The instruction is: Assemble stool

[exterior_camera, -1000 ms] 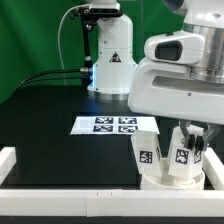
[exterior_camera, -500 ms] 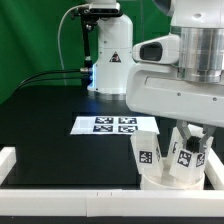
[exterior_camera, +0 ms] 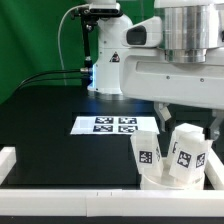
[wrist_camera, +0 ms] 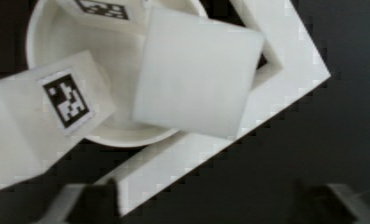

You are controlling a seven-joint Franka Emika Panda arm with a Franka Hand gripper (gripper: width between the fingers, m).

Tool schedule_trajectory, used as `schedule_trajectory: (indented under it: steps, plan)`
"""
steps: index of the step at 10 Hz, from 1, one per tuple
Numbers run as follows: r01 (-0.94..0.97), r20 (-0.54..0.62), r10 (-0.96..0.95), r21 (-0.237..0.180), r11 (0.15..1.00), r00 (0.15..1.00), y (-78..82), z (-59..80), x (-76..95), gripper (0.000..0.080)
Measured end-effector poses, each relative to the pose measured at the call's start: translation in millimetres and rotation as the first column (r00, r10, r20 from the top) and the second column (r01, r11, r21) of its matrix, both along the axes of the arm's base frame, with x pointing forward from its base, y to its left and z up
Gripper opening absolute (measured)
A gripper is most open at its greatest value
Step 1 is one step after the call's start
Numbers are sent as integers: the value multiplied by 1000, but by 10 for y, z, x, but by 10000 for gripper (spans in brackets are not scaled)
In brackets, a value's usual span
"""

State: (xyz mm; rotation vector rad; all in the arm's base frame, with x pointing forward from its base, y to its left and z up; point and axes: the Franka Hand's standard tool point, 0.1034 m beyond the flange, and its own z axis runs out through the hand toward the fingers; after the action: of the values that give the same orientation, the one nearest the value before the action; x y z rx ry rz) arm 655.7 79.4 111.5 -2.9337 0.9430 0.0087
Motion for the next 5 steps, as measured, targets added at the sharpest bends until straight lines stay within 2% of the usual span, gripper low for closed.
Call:
schedule_trajectory:
  steps: [1,2,3,5]
  plan:
    - [16,-1,-16,4,1000,1000,-13,-4,-5,546]
    - [70,-3,-70,12,997,998,-63,-42,-37,628]
    - [101,-12,-100,10,995,995,-89,-87,-112,645]
    - [148,8,-148,-2,989,989,-54,-213,-153,648]
